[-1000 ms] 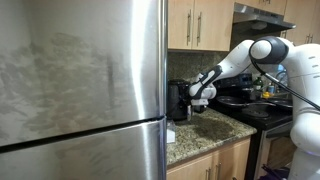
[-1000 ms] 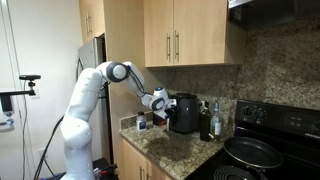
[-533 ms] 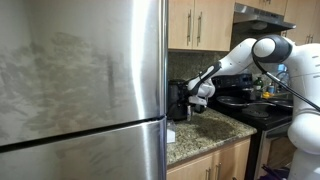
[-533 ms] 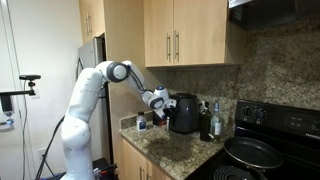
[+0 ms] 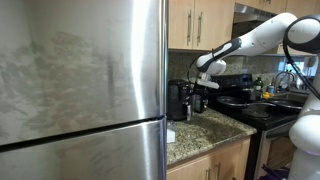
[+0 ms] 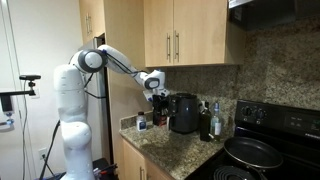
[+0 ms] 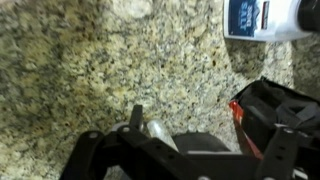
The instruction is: Push the food basket into the air fryer
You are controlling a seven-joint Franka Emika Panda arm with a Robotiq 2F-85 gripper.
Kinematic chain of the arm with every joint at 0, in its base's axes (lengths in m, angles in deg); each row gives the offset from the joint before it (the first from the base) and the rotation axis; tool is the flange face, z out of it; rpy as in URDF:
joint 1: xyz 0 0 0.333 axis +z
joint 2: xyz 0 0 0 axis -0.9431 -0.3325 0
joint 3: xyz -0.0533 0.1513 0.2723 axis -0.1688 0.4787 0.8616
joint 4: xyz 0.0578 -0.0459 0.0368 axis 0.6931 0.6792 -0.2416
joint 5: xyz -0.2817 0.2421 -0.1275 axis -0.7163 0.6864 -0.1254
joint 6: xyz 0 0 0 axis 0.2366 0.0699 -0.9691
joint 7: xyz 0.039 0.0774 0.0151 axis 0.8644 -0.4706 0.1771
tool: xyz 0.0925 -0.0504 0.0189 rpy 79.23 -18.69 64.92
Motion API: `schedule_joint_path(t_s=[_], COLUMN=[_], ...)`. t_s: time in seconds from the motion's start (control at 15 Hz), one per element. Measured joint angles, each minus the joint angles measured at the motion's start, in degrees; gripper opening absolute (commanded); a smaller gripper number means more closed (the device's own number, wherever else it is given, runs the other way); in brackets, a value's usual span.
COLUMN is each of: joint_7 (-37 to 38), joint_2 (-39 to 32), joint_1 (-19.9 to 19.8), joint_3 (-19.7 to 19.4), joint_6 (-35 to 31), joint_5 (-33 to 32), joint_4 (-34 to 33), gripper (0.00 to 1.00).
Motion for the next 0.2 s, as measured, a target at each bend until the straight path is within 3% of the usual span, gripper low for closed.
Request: schedule_joint_path(t_s=[0.13,0.2], joint_7=[-2.5,-2.7], joint_2=[5.7,7.6], joint_1=[0.2,0.3], joint_3=[-0.8,-1.0], joint_6=[10.9,12.5], joint_5=[3.6,3.9], joint_4=[0.7,0.7], gripper=[1.0,1.0])
